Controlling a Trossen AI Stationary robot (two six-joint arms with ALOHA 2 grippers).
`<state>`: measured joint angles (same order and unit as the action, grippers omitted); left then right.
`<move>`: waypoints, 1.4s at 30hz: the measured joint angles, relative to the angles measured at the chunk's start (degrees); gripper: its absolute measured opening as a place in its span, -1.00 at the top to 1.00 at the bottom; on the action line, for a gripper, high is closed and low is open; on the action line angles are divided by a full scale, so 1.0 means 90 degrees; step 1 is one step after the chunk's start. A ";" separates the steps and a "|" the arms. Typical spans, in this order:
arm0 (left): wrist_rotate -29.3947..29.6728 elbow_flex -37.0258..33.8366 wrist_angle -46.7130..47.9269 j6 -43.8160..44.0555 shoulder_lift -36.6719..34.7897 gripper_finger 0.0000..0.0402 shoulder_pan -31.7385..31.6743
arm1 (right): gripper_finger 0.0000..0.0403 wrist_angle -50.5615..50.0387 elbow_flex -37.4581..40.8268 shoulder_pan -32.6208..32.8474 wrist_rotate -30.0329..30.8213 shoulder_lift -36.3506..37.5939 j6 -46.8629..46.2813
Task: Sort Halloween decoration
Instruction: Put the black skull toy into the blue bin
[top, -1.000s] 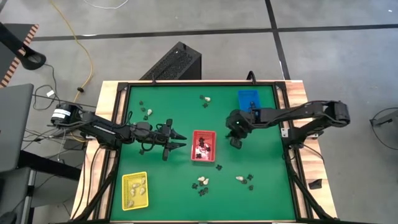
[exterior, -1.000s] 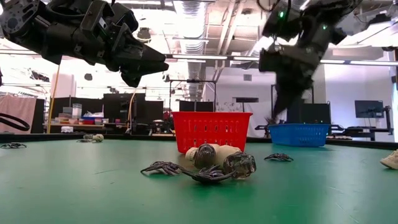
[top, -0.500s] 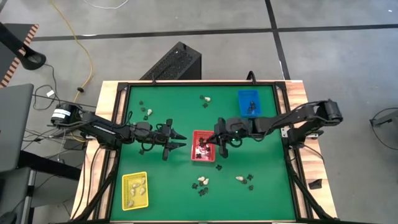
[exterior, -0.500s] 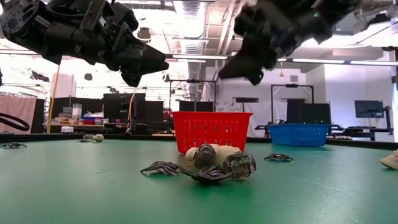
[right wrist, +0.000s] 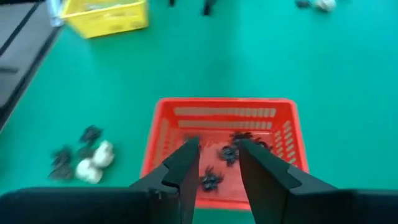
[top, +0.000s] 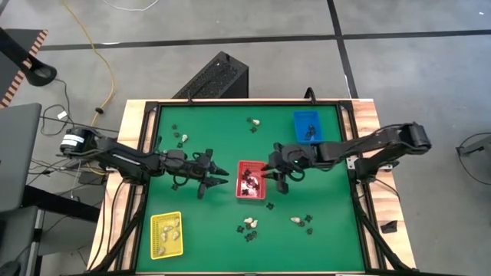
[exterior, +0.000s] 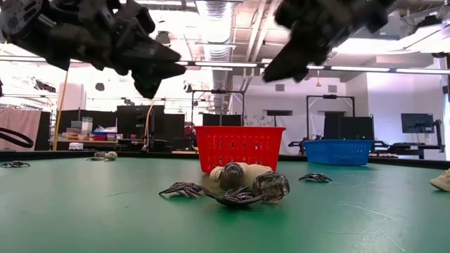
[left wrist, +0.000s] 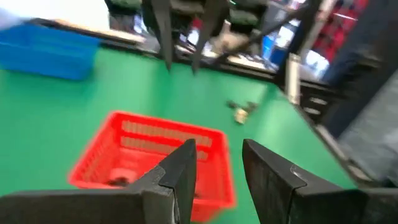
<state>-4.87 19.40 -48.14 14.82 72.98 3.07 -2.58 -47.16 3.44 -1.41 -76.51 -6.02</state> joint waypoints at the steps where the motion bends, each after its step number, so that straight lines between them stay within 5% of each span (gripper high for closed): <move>1: -0.0114 0.0030 0.0320 0.0106 -0.0164 0.41 0.0000 | 0.30 -0.0079 0.0000 0.0063 0.0000 0.0130 0.0158; 6: 0.0254 0.0788 0.3754 0.0764 -0.1219 0.41 0.0003 | 0.38 -0.0279 0.0000 0.0316 0.0018 0.0679 0.1198; 12: 0.2442 0.2085 0.7837 0.1603 -0.1431 0.41 -0.0238 | 0.44 -0.1038 0.0002 0.0297 0.0339 0.1067 0.1556; 15: 0.2847 0.2417 0.9042 0.1905 -0.1165 0.41 -0.1078 | 0.45 -0.1370 0.0005 0.0269 0.0340 0.1175 0.1557; 25: 0.1549 0.2452 0.9333 0.0960 -0.0210 0.39 -0.4787 | 0.45 -0.1649 0.0010 0.0269 0.0340 0.1200 0.1510; 33: 0.2257 0.2453 0.9045 0.0781 0.0048 0.22 -0.6006 | 0.45 -0.1702 0.0010 0.0269 0.0339 0.1171 0.1542; 42: 0.2000 0.2507 0.8494 0.0867 0.0877 0.17 -0.6688 | 0.45 -0.1709 0.0010 0.0269 0.0338 0.1171 0.1511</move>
<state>13.13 41.96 28.30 22.62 80.88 -57.12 -17.96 -47.07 5.87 1.63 -65.98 7.57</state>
